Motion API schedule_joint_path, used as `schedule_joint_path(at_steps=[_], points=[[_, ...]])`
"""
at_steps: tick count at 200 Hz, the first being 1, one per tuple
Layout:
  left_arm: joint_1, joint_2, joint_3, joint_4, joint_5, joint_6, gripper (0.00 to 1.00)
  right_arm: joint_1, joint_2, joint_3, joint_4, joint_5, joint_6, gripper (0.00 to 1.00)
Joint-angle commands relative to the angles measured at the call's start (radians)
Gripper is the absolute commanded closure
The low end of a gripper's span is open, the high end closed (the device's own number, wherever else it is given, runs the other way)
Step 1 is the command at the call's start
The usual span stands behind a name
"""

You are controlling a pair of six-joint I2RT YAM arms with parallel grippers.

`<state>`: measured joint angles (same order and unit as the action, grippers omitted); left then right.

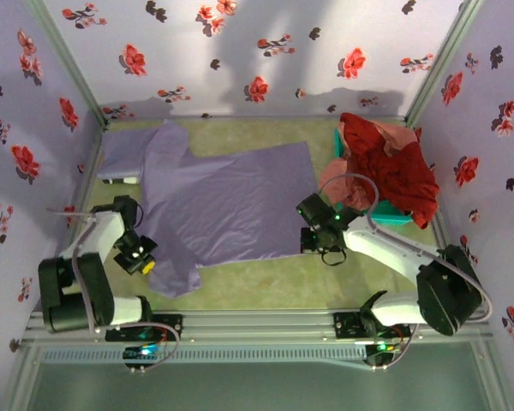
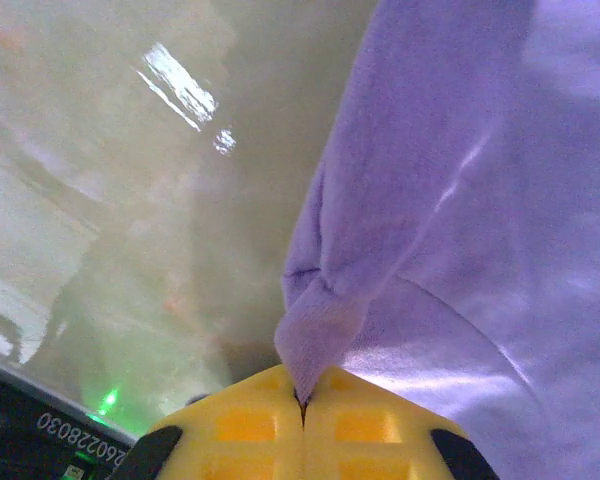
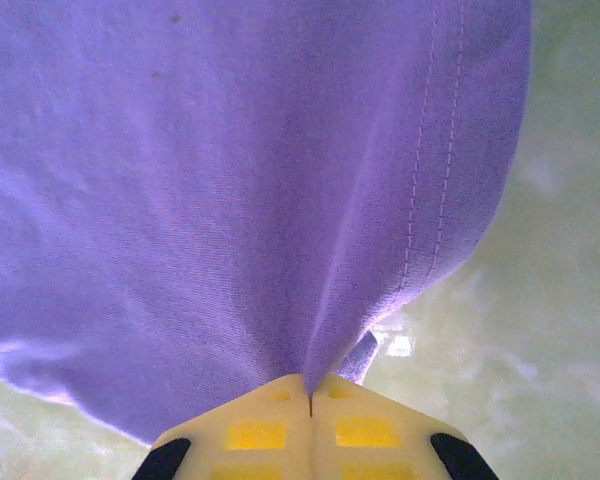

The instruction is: Fold and stack the t-shirts

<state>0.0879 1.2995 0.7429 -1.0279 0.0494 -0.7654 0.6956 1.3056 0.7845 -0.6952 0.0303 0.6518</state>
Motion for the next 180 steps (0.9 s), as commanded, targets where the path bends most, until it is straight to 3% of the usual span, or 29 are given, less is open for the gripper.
schedule_joint_path(at_steps=[1, 63, 112, 140, 180], points=[[-0.005, -0.094, 0.037, -0.101, -0.064, -0.01, 1.0, 0.039, -0.042, -0.048, -0.064, 0.023, 0.075, 1.0], [-0.005, -0.217, 0.015, -0.155, -0.095, -0.061, 1.0, 0.133, -0.035, -0.082, -0.112, 0.036, 0.154, 1.0], [-0.04, -0.42, -0.016, -0.177, -0.124, -0.144, 1.0, 0.184, -0.079, -0.094, -0.128, 0.074, 0.217, 1.0], [-0.04, -0.317, 0.035, -0.166, -0.098, -0.054, 1.0, 0.165, -0.111, -0.071, -0.131, 0.129, 0.171, 1.0], [-0.042, -0.136, 0.227, -0.157, -0.063, 0.085, 1.0, 0.076, 0.013, 0.017, -0.177, 0.094, 0.045, 1.0]])
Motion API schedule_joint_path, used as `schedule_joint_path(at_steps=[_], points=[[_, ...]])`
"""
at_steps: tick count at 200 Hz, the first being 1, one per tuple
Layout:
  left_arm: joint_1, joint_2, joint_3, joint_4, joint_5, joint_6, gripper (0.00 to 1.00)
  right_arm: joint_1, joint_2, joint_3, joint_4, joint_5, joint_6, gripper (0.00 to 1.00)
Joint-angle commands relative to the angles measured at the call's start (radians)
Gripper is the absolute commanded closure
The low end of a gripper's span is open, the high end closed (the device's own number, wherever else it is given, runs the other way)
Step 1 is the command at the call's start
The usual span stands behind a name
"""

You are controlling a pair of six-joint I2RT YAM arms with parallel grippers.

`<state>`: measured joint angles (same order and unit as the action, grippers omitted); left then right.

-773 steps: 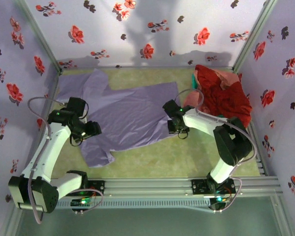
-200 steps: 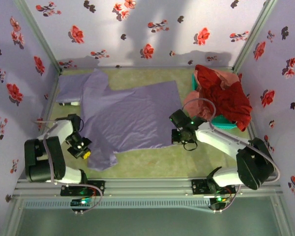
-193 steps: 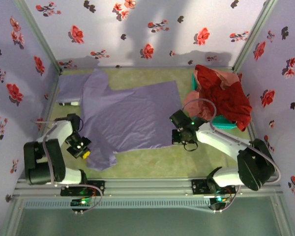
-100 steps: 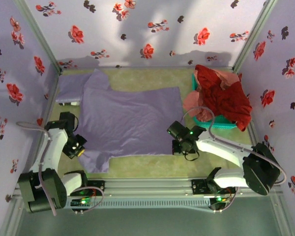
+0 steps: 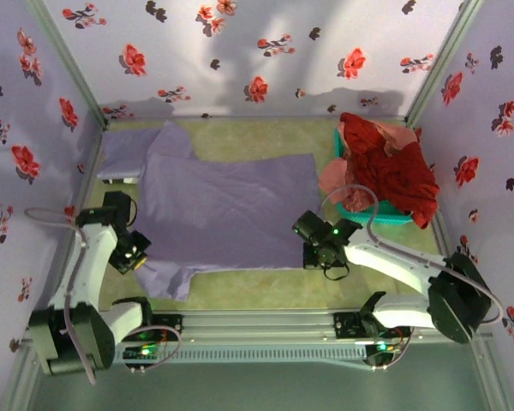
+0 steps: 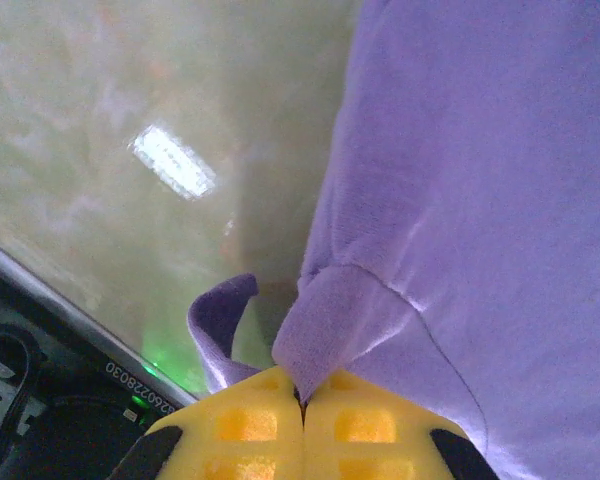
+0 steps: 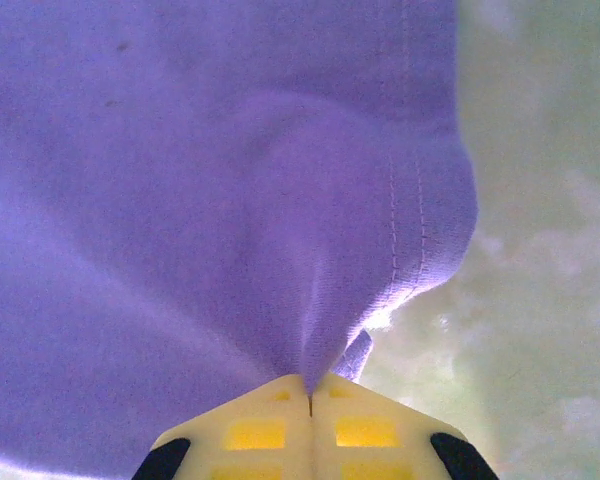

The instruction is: Fold and stack the t-shirts

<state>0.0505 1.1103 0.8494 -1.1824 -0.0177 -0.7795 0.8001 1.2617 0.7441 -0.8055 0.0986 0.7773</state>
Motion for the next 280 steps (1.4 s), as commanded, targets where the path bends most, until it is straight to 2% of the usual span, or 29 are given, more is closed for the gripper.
schedule_joint_path(at_steps=[1, 63, 101, 148, 205, 230, 256, 268, 280], points=[[-0.004, 0.057, 0.125, -0.002, 0.005, 0.102, 1.0, -0.028, 0.06, 0.06, -0.067, 0.026, -0.083, 1.0], [-0.003, 0.337, 0.282, -0.013, 0.018, 0.232, 1.0, -0.127, 0.283, 0.284, -0.181, 0.023, -0.267, 1.0], [-0.004, 0.431, 0.353, 0.003, 0.06, 0.276, 1.0, -0.165, 0.418, 0.412, -0.231, 0.051, -0.337, 1.0], [-0.005, 0.563, 0.487, -0.047, 0.064, 0.344, 1.0, -0.21, 0.521, 0.524, -0.234, 0.064, -0.387, 1.0], [0.004, 0.681, 0.569, -0.078, 0.055, 0.361, 1.0, -0.23, 0.644, 0.666, -0.275, 0.1, -0.448, 1.0], [0.013, 0.715, 0.585, -0.078, 0.052, 0.365, 1.0, -0.242, 0.681, 0.709, -0.268, 0.131, -0.458, 0.93], [0.018, 0.745, 0.603, -0.074, 0.056, 0.37, 1.0, -0.254, 0.697, 0.765, -0.273, 0.189, -0.475, 0.75], [0.021, 0.755, 0.617, -0.075, 0.059, 0.372, 1.0, -0.26, 0.698, 0.793, -0.283, 0.209, -0.486, 0.73], [0.022, 0.756, 0.634, -0.074, 0.056, 0.372, 1.0, -0.263, 0.687, 0.82, -0.297, 0.229, -0.491, 0.59]])
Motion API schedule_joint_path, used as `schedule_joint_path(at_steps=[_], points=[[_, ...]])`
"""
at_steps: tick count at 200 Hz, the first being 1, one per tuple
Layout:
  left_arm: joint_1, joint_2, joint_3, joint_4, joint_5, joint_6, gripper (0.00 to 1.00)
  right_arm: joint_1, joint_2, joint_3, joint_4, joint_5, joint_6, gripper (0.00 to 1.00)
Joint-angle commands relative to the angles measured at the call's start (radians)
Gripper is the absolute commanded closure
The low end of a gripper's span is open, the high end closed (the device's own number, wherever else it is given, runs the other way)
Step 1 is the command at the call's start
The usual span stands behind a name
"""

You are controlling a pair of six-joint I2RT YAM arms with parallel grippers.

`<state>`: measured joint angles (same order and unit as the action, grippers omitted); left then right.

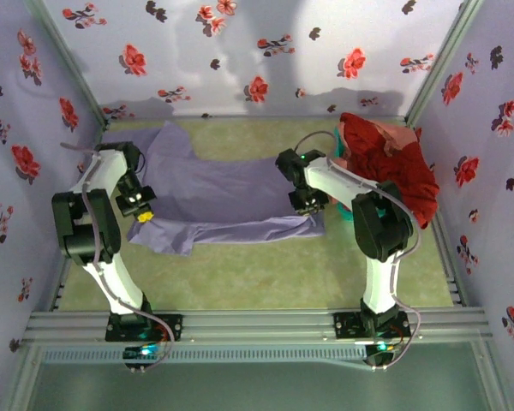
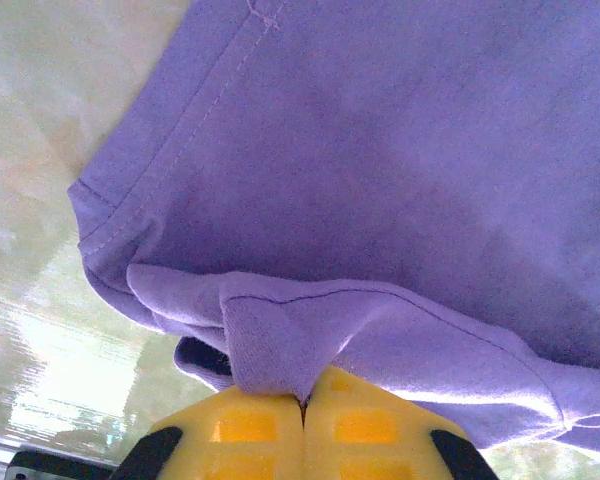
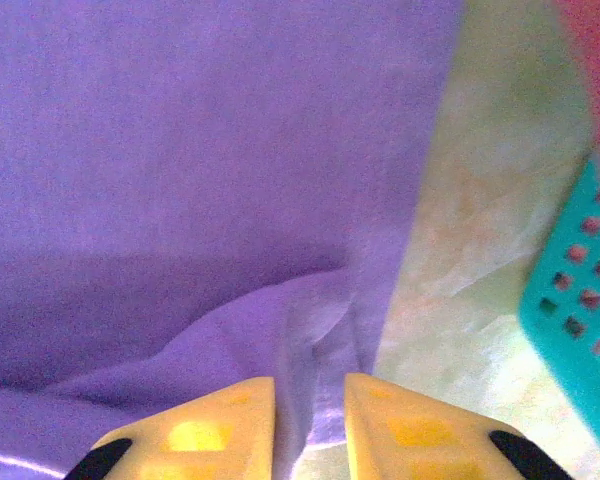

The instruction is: Fold and stack the t-shirts

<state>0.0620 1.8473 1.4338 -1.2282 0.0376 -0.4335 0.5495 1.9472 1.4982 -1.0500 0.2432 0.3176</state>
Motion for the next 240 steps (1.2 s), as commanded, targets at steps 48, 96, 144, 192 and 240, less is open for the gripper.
schedule_joint_path(at_steps=[48, 96, 144, 192, 240], points=[[0.049, 0.036, 0.139, -0.063, 0.045, 0.052, 1.0, -0.008, -0.128, 0.032, -0.049, -0.002, 0.022, 0.56], [0.073, 0.057, 0.139, -0.07, 0.075, 0.062, 1.0, 0.011, -0.191, -0.083, 0.004, -0.138, 0.073, 0.65], [0.074, 0.061, 0.081, -0.037, 0.093, 0.071, 0.97, 0.043, -0.172, -0.191, 0.144, -0.258, 0.08, 0.74], [0.075, 0.06, 0.06, -0.024, 0.093, 0.076, 0.97, -0.004, -0.025, -0.111, 0.128, -0.193, 0.056, 0.73], [0.075, 0.059, 0.077, -0.025, 0.093, 0.08, 0.97, -0.015, 0.022, -0.018, 0.169, 0.026, 0.048, 0.71]])
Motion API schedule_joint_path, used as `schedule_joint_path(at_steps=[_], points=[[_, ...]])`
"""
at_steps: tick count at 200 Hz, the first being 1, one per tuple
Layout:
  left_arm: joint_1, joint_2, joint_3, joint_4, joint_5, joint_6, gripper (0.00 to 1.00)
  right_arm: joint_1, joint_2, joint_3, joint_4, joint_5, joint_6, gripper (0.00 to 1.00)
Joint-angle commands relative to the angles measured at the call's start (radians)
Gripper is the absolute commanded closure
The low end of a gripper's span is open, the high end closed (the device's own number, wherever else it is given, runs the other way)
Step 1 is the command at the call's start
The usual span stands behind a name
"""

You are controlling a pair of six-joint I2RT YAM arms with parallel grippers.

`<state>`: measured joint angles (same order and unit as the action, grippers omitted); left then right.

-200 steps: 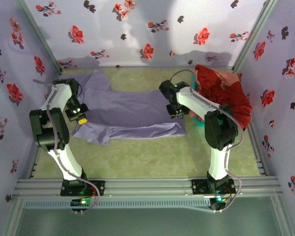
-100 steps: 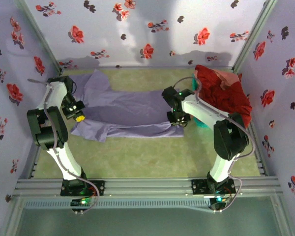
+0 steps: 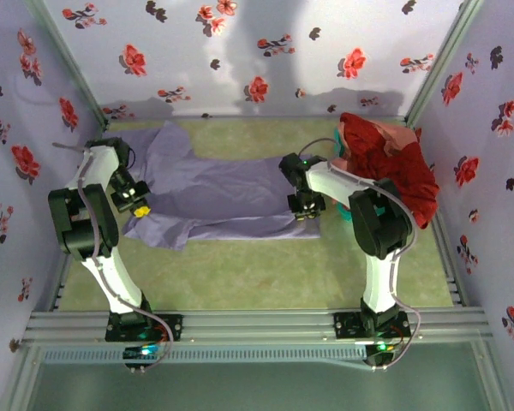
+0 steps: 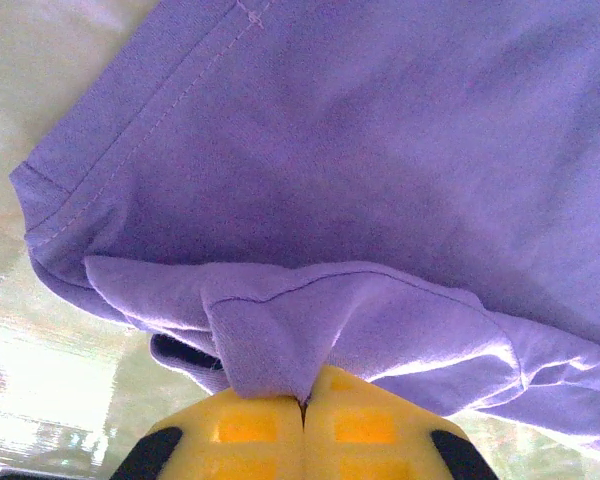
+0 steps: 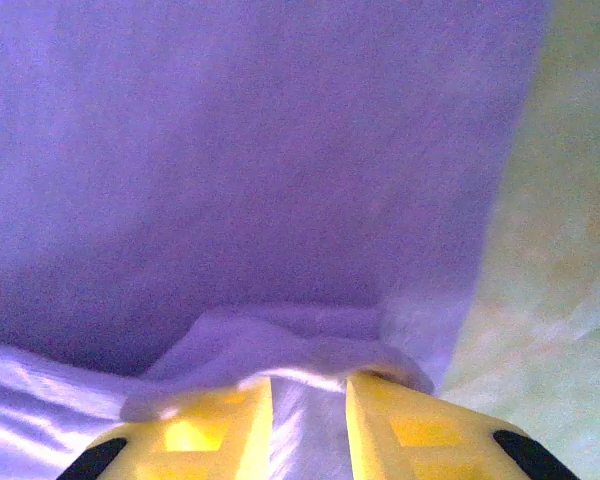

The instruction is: Fold and stack the t-shirts

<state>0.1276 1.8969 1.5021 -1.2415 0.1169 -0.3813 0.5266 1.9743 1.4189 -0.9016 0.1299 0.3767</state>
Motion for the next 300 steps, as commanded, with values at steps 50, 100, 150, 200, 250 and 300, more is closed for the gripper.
schedule_joint_path(at_steps=[50, 100, 150, 200, 250, 300], points=[[0.012, 0.021, 0.021, -0.013, 0.012, 0.029, 0.94, 0.026, -0.049, 0.063, -0.033, 0.273, -0.032, 0.65], [0.023, 0.001, 0.011, -0.004, 0.063, 0.018, 0.98, 0.025, -0.159, -0.064, 0.023, 0.028, -0.002, 0.56], [0.023, -0.016, 0.007, -0.012, 0.07, 0.022, 0.98, 0.004, -0.106, -0.006, 0.007, -0.029, -0.261, 0.56], [0.023, -0.028, -0.012, -0.006, 0.069, 0.023, 0.98, -0.02, -0.042, 0.069, -0.002, -0.02, -0.568, 0.53], [0.023, -0.037, -0.016, -0.01, 0.067, 0.027, 0.99, -0.034, 0.027, 0.109, 0.004, -0.041, -0.739, 0.52], [0.023, -0.039, -0.014, -0.018, 0.061, 0.035, 0.99, -0.061, 0.021, 0.088, 0.048, -0.13, -0.867, 0.52]])
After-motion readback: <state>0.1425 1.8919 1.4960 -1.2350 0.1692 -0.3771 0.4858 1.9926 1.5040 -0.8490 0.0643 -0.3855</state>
